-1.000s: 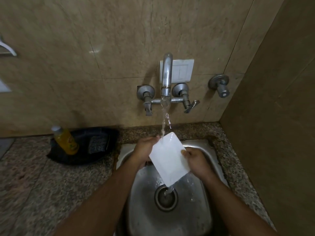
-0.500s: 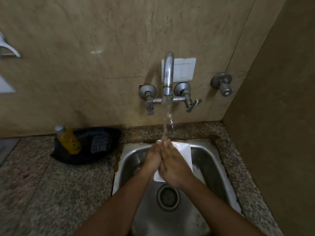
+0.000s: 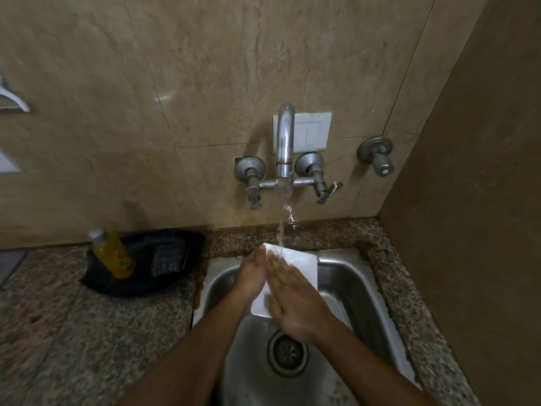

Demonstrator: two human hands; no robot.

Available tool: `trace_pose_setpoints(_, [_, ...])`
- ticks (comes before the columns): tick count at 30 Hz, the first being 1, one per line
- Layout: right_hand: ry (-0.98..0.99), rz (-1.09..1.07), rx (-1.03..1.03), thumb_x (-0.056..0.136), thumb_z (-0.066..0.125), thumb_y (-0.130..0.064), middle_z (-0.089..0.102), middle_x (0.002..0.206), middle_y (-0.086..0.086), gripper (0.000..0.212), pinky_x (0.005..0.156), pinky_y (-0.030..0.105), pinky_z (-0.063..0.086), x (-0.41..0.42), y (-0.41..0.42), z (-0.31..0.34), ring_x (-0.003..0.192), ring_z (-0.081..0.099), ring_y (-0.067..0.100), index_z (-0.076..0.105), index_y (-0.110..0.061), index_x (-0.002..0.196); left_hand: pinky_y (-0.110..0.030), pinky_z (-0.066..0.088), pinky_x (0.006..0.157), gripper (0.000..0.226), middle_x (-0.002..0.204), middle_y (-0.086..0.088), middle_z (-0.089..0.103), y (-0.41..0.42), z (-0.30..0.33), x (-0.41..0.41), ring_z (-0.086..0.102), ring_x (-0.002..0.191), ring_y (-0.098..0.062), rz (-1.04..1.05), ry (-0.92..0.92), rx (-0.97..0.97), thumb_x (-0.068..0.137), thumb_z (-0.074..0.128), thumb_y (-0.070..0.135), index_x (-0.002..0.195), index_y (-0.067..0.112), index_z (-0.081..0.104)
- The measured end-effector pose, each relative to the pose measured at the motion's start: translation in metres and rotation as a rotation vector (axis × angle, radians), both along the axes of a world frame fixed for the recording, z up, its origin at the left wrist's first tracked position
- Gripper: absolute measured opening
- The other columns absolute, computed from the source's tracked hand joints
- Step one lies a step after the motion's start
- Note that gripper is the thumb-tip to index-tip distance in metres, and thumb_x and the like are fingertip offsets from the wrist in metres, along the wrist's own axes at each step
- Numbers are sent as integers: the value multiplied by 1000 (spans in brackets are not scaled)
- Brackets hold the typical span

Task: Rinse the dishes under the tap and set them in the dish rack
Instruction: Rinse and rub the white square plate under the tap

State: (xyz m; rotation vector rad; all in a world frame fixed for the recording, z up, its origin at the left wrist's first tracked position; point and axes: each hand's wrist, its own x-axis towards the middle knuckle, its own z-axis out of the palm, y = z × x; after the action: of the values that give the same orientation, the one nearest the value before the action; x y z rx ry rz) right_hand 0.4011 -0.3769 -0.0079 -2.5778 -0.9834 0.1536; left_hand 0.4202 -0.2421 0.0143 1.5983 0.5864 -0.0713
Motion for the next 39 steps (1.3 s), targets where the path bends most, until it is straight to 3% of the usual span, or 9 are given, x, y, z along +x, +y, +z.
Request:
trace_pose_setpoints(3, [-58,-6,-44,97,21,-41,-13,163,-1,69,123,34,0,7,1,-3,149,-14,9,-4,-15,156,-32,43,102,38,116,-4,66,0,-3,0,60,107,-19,1,26,42,105,35,32,116,10,64])
trace_pose_setpoints(7, [-13,16,11,94,15,-44,-8,163,4,72,123,35,-2,6,7,0,150,-10,14,2,-10,156,-22,37,88,30,106,1,64,0,-2,-2,58,93,-11,14,0,31,105,37,26,110,12,64])
trace_pose_setpoints(10, [-56,-48,-66,92,8,-47,-8,163,3,74,122,34,-5,13,-1,-1,151,-5,15,2,-12,157,-23,36,90,34,109,1,59,3,-6,-5,54,101,-15,64,-14,109,105,36,29,118,11,62])
trace_pose_setpoints(14, [-15,-9,1,96,20,-43,-9,163,4,72,123,37,6,8,10,-5,150,-8,13,-2,-12,156,-26,39,90,33,109,-5,65,1,-6,0,58,101,-18,52,-53,162,105,36,28,111,11,64])
trace_pose_setpoints(20, [-38,-144,-99,97,20,-48,-15,162,7,74,123,39,0,10,8,-11,150,-11,18,-9,-14,156,-18,33,81,40,115,-7,63,13,-3,0,52,99,-12,112,-120,331,105,35,29,121,4,62])
trace_pose_setpoints(26, [-94,-208,-87,98,23,-45,-22,157,5,74,120,33,-9,13,22,-5,148,-14,17,-13,-12,154,-23,38,74,40,98,-3,65,22,4,8,60,92,-19,131,-173,368,105,34,32,108,7,64])
trace_pose_setpoints(32, [-167,-234,-90,97,23,-45,8,162,13,72,120,43,5,15,28,-3,150,13,24,5,-8,156,-26,39,69,38,88,-6,65,27,-2,3,63,86,-24,166,-225,410,105,35,31,95,7,63])
trace_pose_setpoints(35, [-154,-212,-104,96,20,-45,5,162,13,72,122,44,3,8,28,-6,151,8,25,8,-6,156,-29,43,76,39,95,-13,68,34,1,11,63,90,-27,187,-247,433,105,36,29,98,4,64])
trace_pose_setpoints(39, [-166,-185,-121,98,19,-46,1,163,11,71,122,43,-2,5,23,-7,151,4,24,4,-8,156,-26,40,72,39,91,-6,67,34,-1,4,62,85,-21,168,-228,449,105,35,31,100,6,64])
